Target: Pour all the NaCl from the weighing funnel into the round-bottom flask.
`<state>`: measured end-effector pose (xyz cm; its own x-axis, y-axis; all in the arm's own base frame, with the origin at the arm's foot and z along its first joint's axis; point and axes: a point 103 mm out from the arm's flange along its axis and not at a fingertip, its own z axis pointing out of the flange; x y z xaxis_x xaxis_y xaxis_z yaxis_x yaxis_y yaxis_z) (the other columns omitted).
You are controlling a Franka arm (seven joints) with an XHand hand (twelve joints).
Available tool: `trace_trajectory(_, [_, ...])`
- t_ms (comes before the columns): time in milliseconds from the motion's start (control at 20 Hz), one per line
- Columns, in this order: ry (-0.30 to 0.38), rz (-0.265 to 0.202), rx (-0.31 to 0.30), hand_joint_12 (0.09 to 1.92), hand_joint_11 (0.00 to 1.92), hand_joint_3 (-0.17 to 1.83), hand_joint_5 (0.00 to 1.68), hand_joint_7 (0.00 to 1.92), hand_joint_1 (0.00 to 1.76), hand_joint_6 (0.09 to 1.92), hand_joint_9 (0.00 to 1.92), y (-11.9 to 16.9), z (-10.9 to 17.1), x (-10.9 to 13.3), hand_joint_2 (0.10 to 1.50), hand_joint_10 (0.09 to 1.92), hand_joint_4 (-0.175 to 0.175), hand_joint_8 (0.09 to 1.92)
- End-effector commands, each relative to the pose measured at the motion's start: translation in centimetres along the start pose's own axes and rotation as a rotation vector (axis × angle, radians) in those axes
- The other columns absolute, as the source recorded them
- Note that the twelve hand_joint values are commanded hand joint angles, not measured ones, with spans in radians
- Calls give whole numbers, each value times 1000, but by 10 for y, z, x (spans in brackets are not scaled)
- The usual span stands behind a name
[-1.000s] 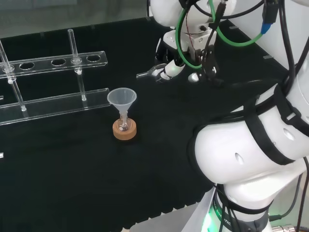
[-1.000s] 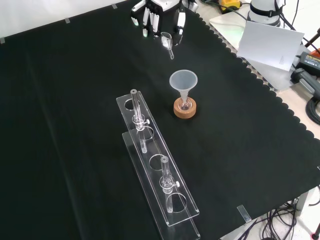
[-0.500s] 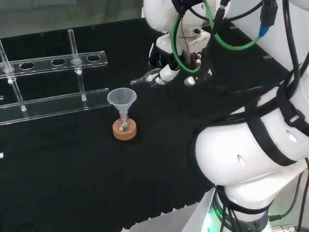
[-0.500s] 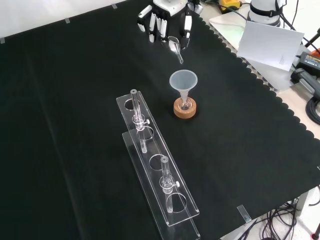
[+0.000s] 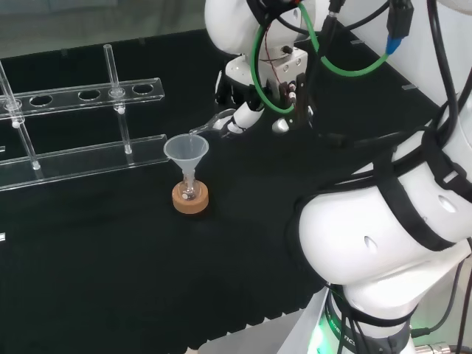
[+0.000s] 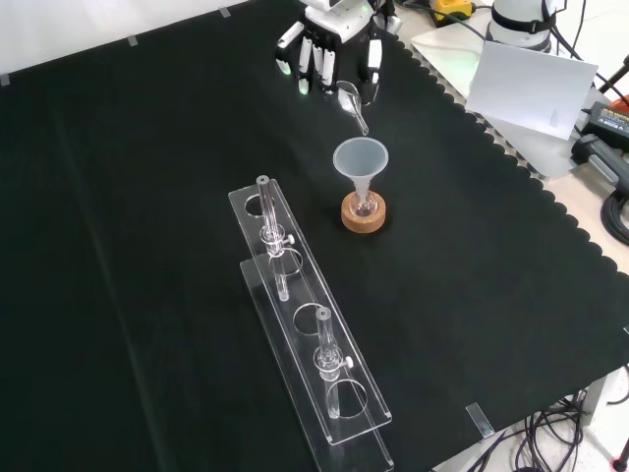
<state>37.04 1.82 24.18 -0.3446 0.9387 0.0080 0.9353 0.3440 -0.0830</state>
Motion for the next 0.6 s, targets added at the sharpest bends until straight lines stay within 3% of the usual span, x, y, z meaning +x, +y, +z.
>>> trace_trajectory(50, [-36,-35,17,1601,56,330,1393,1598,1115,317,1081,11,3,9,788,184,175,87])
trace_trajectory(300, [-72,-59,20,1601,56,328,1392,1598,1114,319,1081,19,3,11,790,184,175,87])
trace_trajectory(600, [-117,-79,22,1601,57,326,1390,1598,1114,322,1082,24,-2,-3,791,183,175,87])
